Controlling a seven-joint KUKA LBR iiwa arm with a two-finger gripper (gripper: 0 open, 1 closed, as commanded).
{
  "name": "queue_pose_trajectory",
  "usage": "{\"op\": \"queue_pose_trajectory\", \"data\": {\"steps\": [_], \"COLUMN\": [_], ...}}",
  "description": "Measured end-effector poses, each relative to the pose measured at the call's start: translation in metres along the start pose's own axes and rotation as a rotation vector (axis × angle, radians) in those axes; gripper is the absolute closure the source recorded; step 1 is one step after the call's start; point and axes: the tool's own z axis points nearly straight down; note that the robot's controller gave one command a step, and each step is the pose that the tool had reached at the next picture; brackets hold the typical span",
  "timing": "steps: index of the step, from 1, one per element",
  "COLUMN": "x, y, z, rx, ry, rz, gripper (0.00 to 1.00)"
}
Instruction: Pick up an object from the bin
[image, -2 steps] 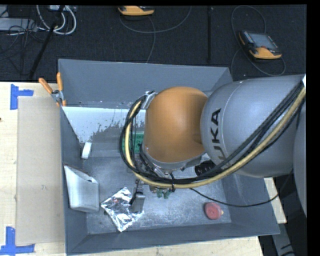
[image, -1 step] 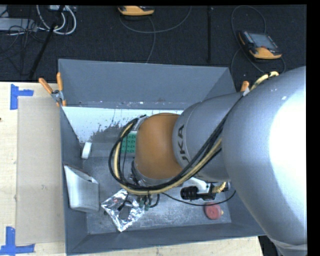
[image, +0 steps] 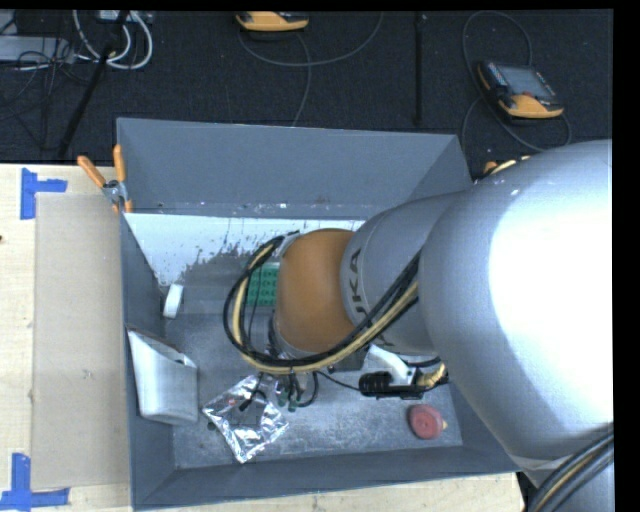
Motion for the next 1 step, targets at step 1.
{"op": "queue_pose_trajectory", "data": {"steps": [1], "x": [0.0000], "y": [0.0010], "z": [-0.0023], "rx": [-0.003], "ry": [-0.001], "rz": [0.000], "gripper": [1.00]}}
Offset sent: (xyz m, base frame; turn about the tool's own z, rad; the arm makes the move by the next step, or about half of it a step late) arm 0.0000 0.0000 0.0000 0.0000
